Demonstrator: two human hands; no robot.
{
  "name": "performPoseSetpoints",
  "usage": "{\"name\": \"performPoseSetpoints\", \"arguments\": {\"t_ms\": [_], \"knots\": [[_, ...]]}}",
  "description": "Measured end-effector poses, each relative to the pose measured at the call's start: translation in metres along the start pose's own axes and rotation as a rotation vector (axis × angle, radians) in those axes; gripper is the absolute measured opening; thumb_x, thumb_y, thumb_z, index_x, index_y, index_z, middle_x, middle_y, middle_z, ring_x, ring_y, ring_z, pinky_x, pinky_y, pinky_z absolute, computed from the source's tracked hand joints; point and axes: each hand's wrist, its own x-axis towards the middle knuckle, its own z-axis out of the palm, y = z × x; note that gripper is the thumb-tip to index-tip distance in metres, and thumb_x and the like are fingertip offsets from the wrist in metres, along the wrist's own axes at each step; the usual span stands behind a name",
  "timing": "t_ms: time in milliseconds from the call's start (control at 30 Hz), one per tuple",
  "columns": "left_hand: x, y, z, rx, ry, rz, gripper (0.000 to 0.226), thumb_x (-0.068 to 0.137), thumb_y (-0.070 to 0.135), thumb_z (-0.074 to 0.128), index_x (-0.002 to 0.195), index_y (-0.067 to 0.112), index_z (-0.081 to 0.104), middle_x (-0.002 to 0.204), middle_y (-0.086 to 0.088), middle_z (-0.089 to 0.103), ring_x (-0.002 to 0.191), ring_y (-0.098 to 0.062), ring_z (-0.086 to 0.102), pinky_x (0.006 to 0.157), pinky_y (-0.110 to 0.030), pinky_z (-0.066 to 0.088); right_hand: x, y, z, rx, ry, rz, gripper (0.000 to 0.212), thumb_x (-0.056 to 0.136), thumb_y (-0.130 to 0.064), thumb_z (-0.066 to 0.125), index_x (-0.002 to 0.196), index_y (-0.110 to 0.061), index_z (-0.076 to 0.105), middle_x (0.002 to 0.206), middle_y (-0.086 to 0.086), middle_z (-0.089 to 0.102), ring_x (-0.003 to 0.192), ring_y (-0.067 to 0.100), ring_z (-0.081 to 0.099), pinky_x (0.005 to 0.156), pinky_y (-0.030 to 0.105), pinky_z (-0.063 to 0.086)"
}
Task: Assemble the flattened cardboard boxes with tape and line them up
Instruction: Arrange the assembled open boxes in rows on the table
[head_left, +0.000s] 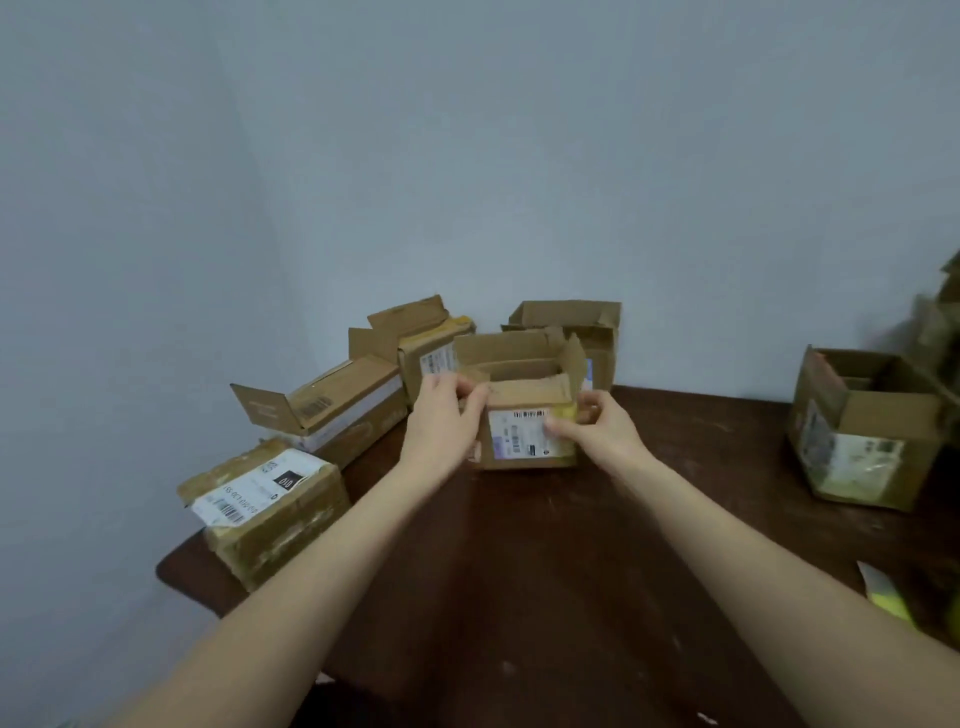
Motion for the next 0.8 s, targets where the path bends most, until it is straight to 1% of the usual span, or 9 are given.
{"name": "performPoseSetpoints", "arguments": {"t_ms": [67, 167, 267, 333, 400, 500, 600, 700, 800], "knots": [[-0.021, -0.003, 0.018, -0.055, -0.029, 0.010, 0.017, 0.097, 0.033, 0.050, 0.092, 0.018, 0.056, 0.102, 0.002, 0.047, 0.090, -0.011, 0.054, 0.073, -0.014, 0.037, -0.021, 0.012, -0.011, -0.018, -0.021, 0.029, 0.065, 0.080, -0.040, 0.074, 0.133, -0.014, 0.045, 0.122, 0.002, 0.055, 0.103, 0.012, 0.052, 0.084, 0.023, 0.046], [-0.035, -0.011, 0.030, -0.034, -0.024, -0.012, 0.016, 0.094, 0.033, 0.054, 0.103, 0.019, 0.055, 0.109, 0.002, 0.047, 0.102, -0.015, 0.053, 0.080, -0.024, 0.040, -0.034, 0.020, -0.021, -0.049, -0.024, 0.062, 0.073, 0.082, -0.056, 0.063, 0.138, -0.014, 0.043, 0.133, 0.004, 0.051, 0.115, 0.018, 0.050, 0.099, 0.034, 0.044], [-0.026, -0.011, 0.022, 0.198, 0.068, 0.109, 0.033, 0.088, 0.039, 0.061, 0.115, 0.021, 0.054, 0.117, 0.002, 0.047, 0.112, -0.015, 0.045, 0.084, -0.026, 0.043, -0.025, 0.008, -0.021, -0.140, 0.073, 0.006, 0.080, 0.080, -0.064, 0.062, 0.141, -0.016, 0.042, 0.137, 0.004, 0.051, 0.123, 0.023, 0.051, 0.101, 0.040, 0.045], [-0.012, -0.005, 0.016, 0.309, 0.054, 0.300, 0.046, 0.084, 0.046, 0.064, 0.121, 0.021, 0.053, 0.120, 0.004, 0.049, 0.115, -0.014, 0.043, 0.089, -0.027, 0.042, -0.013, -0.003, -0.017, -0.217, 0.089, 0.002, 0.060, 0.086, -0.059, 0.056, 0.127, -0.015, 0.056, 0.125, 0.004, 0.060, 0.113, 0.025, 0.058, 0.095, 0.046, 0.051], [0.006, 0.002, 0.016, 0.365, -0.081, 0.401, 0.063, 0.083, 0.050, 0.064, 0.134, 0.019, 0.045, 0.132, 0.002, 0.048, 0.124, -0.016, 0.040, 0.101, -0.030, 0.037, 0.000, -0.010, -0.014, -0.243, 0.107, 0.039, 0.038, 0.091, -0.042, 0.053, 0.102, -0.008, 0.067, 0.105, 0.009, 0.068, 0.095, 0.027, 0.065, 0.086, 0.048, 0.055], [0.032, 0.005, 0.021, 0.507, -0.321, 0.327, 0.079, 0.086, 0.053, 0.057, 0.148, 0.014, 0.027, 0.148, -0.006, 0.038, 0.136, -0.023, 0.034, 0.111, -0.040, 0.031, 0.008, -0.014, -0.012, -0.196, 0.141, 0.102, 0.025, 0.089, -0.022, 0.050, 0.087, -0.004, 0.067, 0.090, 0.011, 0.070, 0.081, 0.027, 0.069, 0.079, 0.047, 0.058], [0.039, 0.001, 0.022, 0.440, -0.339, 0.320, 0.060, 0.087, 0.043, 0.061, 0.138, 0.017, 0.044, 0.130, -0.004, 0.053, 0.121, -0.022, 0.047, 0.099, -0.038, 0.043, 0.008, -0.015, -0.015, -0.087, 0.183, 0.171, 0.020, 0.087, -0.015, 0.049, 0.089, -0.005, 0.067, 0.083, 0.011, 0.072, 0.067, 0.025, 0.072, 0.071, 0.041, 0.061], [0.023, -0.005, 0.017, 0.421, -0.068, 0.599, 0.017, 0.085, 0.021, 0.066, 0.102, 0.020, 0.066, 0.101, 0.002, 0.059, 0.094, -0.020, 0.058, 0.071, -0.033, 0.050, 0.011, -0.014, -0.017, -0.070, 0.188, 0.182, 0.014, 0.084, -0.014, 0.057, 0.087, -0.004, 0.067, 0.079, 0.011, 0.072, 0.062, 0.025, 0.072, 0.067, 0.039, 0.061], [-0.004, -0.029, 0.015, 0.366, 0.052, 0.770, 0.022, 0.086, 0.021, 0.056, 0.102, 0.018, 0.071, 0.098, -0.002, 0.064, 0.088, -0.020, 0.061, 0.065, -0.030, 0.052, 0.016, -0.011, -0.015, -0.103, 0.220, 0.170, 0.015, 0.088, -0.016, 0.057, 0.088, -0.003, 0.065, 0.080, 0.011, 0.071, 0.057, 0.023, 0.071, 0.066, 0.038, 0.061]]}}
